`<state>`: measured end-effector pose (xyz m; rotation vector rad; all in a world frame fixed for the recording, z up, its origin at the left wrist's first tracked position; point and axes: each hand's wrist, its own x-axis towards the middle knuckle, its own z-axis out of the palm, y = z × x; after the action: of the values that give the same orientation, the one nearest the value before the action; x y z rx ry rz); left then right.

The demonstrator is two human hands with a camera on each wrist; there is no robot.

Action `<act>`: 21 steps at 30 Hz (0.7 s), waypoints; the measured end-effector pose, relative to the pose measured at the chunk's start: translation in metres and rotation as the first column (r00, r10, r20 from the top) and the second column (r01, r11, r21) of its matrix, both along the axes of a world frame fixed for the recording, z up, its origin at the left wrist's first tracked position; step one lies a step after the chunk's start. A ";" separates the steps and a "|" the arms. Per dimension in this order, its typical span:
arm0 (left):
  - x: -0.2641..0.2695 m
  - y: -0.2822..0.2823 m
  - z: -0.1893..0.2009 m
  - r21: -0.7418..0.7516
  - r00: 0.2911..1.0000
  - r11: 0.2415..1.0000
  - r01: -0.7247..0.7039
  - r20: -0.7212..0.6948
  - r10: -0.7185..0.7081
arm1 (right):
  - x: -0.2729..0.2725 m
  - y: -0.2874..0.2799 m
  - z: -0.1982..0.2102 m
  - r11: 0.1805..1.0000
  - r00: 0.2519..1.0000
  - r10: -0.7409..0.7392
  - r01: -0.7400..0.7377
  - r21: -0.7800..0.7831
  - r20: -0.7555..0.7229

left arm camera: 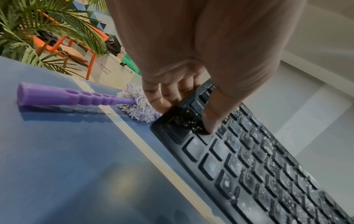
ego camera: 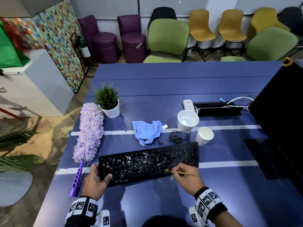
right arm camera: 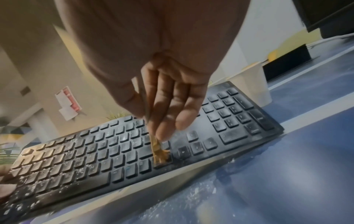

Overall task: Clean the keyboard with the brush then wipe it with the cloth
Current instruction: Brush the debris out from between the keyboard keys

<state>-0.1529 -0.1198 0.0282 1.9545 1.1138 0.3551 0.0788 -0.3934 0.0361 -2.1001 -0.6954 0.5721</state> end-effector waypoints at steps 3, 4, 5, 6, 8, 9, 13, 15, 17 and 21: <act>0.000 -0.001 0.000 0.024 1.000 1.000 0.001 0.006 -0.001 | 0.003 0.003 0.003 0.999 0.998 -0.035 0.034 0.034 0.055; 0.000 -0.001 0.000 0.021 1.000 1.000 0.002 0.001 -0.002 | 0.003 0.005 0.005 1.000 0.998 -0.011 0.010 0.022 0.059; 0.000 -0.001 0.000 0.015 1.000 1.000 0.002 0.002 -0.003 | 0.000 0.007 0.006 0.999 0.998 0.033 -0.033 0.009 0.054; 0.000 0.000 0.000 0.010 1.000 1.000 0.001 -0.004 0.000 | -0.003 0.009 0.008 0.996 0.995 0.088 -0.088 -0.003 0.045; 0.001 -0.001 0.001 0.004 1.000 1.000 0.003 0.002 -0.003 | -0.008 0.013 0.006 0.987 0.987 0.160 -0.159 -0.032 0.031; 0.001 -0.001 0.001 0.004 1.000 1.000 0.004 0.009 -0.004 | -0.008 0.013 0.004 0.988 0.988 0.148 -0.146 -0.047 0.042; -0.001 -0.001 0.001 -0.007 1.000 1.000 -0.001 0.017 0.001 | 0.006 0.002 -0.004 0.988 0.988 -0.072 0.089 -0.123 0.138; -0.001 -0.002 0.001 -0.006 1.000 1.000 0.003 0.013 -0.003 | 0.008 -0.003 -0.005 0.985 0.983 -0.092 0.113 -0.127 0.161; -0.002 0.000 0.000 0.004 1.000 1.000 0.007 0.006 -0.007 | 0.001 0.002 -0.001 0.994 0.991 -0.005 0.018 -0.104 0.132; -0.001 0.001 0.000 -0.021 1.000 1.000 0.012 0.008 -0.012 | -0.010 0.012 0.001 0.974 0.980 0.191 -0.180 -0.137 0.065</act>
<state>-0.1534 -0.1187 0.0287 1.9390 1.0966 0.3430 0.0688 -0.3819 0.0374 -2.2023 -0.9284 0.6568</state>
